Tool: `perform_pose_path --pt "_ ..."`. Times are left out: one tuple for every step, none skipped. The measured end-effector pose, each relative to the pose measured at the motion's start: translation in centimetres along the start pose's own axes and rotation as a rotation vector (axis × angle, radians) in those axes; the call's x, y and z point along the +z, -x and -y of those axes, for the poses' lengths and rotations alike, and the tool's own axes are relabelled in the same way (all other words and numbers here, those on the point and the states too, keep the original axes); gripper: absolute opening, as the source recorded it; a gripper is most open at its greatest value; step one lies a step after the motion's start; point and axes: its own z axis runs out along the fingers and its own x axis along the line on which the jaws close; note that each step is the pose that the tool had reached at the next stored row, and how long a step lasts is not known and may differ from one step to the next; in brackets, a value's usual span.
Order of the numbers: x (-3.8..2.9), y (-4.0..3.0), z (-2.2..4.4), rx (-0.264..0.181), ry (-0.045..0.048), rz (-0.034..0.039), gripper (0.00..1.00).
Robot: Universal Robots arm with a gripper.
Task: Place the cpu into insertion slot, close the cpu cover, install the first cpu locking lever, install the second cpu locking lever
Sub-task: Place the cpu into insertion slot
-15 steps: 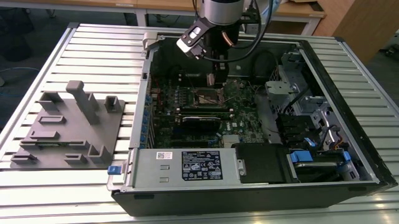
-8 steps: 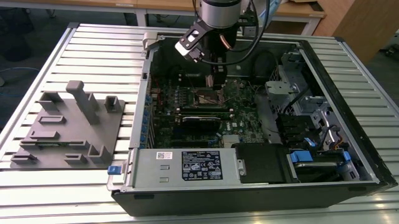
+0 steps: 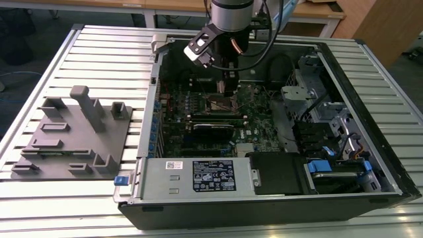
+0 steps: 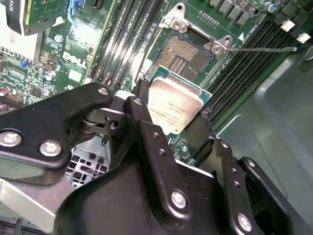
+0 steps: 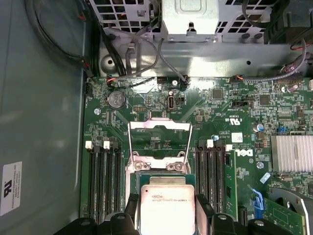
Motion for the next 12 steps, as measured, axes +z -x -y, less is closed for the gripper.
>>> perform_pose_path --pt "0.05 0.0 0.03 0.0 -0.0001 0.0001 0.54" --pt "0.11 0.0 0.06 0.0 0.0 0.0001 0.54" --pt "0.14 0.01 0.08 0.0 0.0 0.0001 0.54" --pt "0.19 0.01 0.09 0.0 -0.0001 0.0001 0.54" --pt "0.27 0.01 0.13 0.0 -0.0001 0.0001 0.54" --pt "0.35 0.01 0.16 0.0 0.0 0.0001 0.54" --pt "0.44 0.01 0.19 0.0 -0.0001 0.0001 0.54" --pt "0.53 0.01 0.22 0.0 -0.0001 0.0002 0.54" --pt "0.65 0.01 0.26 0.0 -0.0002 0.0002 0.54" --pt "0.77 0.01 0.31 0.0 -0.0001 0.0001 0.54" --pt "0.9 0.02 0.37 0.0 -0.0001 0.0001 0.54" --pt "1.03 0.02 0.43 0.0 0.0 0.0 0.54"
